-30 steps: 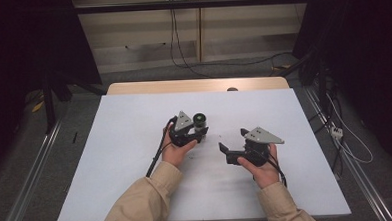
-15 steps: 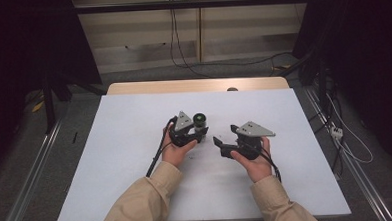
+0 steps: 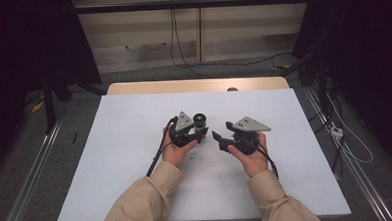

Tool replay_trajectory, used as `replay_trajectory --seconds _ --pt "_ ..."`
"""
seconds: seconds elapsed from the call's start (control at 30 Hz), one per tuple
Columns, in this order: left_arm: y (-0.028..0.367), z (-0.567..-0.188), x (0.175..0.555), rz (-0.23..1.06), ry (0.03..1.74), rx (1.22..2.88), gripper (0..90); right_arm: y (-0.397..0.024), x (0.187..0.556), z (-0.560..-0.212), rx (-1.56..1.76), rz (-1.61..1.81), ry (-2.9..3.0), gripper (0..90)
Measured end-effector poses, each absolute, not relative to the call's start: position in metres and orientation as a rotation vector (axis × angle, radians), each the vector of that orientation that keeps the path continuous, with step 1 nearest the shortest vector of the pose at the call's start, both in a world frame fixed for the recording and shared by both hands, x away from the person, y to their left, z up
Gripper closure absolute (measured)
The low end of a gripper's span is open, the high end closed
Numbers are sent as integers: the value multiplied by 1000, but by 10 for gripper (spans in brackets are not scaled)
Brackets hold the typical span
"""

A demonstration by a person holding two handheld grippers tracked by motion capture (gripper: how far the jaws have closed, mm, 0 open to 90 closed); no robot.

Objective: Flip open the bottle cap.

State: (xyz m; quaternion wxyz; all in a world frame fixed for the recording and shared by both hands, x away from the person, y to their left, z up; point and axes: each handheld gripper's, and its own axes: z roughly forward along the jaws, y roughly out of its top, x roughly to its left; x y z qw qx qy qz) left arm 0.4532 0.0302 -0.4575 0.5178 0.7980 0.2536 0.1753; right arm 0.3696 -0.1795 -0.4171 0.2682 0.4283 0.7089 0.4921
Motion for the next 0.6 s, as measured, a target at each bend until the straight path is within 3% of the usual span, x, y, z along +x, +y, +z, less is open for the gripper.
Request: replay_trajectory --seconds 0.13,0.53,0.6 --pt "31 -458 453 417 612 1911 530 -177 373 -416 1156 1319 1924 481" --pt "31 -458 454 422 611 1912 530 -168 384 -415 1124 1332 1993 887" --pt "31 -458 454 422 611 1911 530 -166 386 -415 1121 1334 1997 900"
